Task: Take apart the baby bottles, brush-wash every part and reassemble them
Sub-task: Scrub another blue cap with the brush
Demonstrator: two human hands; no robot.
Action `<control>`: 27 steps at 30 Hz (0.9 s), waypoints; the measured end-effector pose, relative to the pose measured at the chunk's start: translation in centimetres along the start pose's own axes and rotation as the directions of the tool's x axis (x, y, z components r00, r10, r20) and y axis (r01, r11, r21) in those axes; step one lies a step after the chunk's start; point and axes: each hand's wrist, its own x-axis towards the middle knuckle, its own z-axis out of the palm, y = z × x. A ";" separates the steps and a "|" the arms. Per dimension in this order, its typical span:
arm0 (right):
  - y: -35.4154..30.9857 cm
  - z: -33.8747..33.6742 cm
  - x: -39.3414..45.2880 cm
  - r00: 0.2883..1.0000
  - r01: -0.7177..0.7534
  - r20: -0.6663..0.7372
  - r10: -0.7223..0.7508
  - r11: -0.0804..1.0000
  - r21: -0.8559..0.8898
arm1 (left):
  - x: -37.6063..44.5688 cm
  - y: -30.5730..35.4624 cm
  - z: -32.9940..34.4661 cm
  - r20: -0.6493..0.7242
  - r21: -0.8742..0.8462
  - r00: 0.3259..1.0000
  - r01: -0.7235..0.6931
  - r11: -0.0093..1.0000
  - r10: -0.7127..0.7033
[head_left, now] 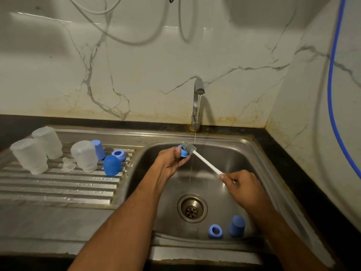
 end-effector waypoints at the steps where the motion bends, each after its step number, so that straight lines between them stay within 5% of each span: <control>1: -0.4 0.2 0.1 1.000 0.002 -0.012 -0.002 1.000 -0.007 | -0.1 -0.2 0.1 0.012 0.019 1.000 0.007 1.000 -0.007; 21: -0.2 0.5 -0.3 0.996 0.013 0.083 -0.016 0.999 0.032 | 1.1 -0.3 -0.7 -0.104 -0.071 0.994 -0.028 0.997 0.020; 27: 1.6 -0.5 -0.1 0.995 -0.095 0.005 0.097 0.982 -0.162 | 0.8 -1.1 -1.6 -0.082 -0.070 0.996 0.038 0.997 -0.043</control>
